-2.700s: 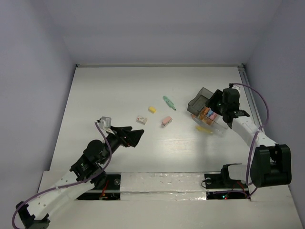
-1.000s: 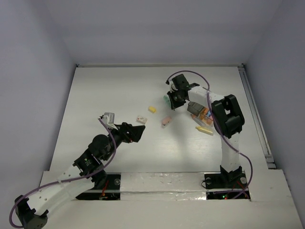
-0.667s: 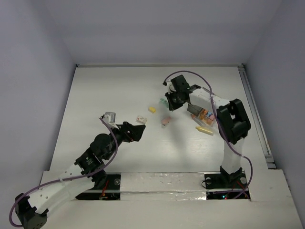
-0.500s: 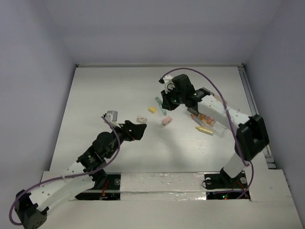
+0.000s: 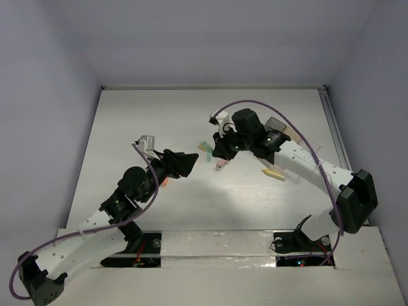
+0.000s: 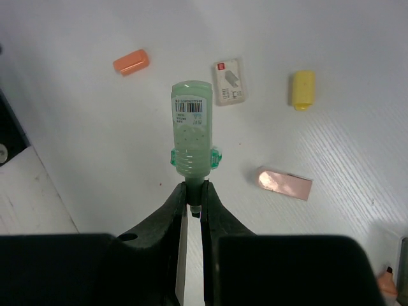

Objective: Sort the stationery into containers
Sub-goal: Pick up the pen from the center of the board.

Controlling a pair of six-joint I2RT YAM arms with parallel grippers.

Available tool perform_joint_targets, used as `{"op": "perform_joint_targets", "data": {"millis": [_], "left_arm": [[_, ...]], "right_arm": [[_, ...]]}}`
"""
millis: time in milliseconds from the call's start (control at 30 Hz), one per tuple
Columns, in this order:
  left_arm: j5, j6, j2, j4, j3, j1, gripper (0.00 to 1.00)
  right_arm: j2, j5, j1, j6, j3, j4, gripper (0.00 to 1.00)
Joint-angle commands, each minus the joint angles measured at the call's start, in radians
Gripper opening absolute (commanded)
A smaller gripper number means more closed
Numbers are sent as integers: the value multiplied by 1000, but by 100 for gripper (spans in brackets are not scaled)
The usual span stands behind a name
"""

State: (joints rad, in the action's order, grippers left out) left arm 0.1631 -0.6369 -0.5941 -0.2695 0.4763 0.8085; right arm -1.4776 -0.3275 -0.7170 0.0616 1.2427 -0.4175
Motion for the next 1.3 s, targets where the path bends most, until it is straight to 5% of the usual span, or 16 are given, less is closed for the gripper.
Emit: {"op": "perform_joint_targets", "data": {"millis": [0,133,367,633,833,1267], "left_arm": [[-60,-30,-25,-10,54,-19,68],[-108,-49,-81,-5,76,-57,56],[-223,-81,-167,-17,87,-160,51],[-362,-81,-194,-13,85,-236,33],[-640,-92,-263,-34,82,-331,32],[-824,-109,-286,-54,71,-362,28]], "right_arm": [[45,-42,-44,38,-5,3,0],[40,-45,-82,56,14,-7,0],[42,-88,-116,61,37,-7,0],[45,-117,-125,107,43,-35,0],[51,-154,-125,141,50,-58,0],[40,-177,-125,167,78,-84,0]]}}
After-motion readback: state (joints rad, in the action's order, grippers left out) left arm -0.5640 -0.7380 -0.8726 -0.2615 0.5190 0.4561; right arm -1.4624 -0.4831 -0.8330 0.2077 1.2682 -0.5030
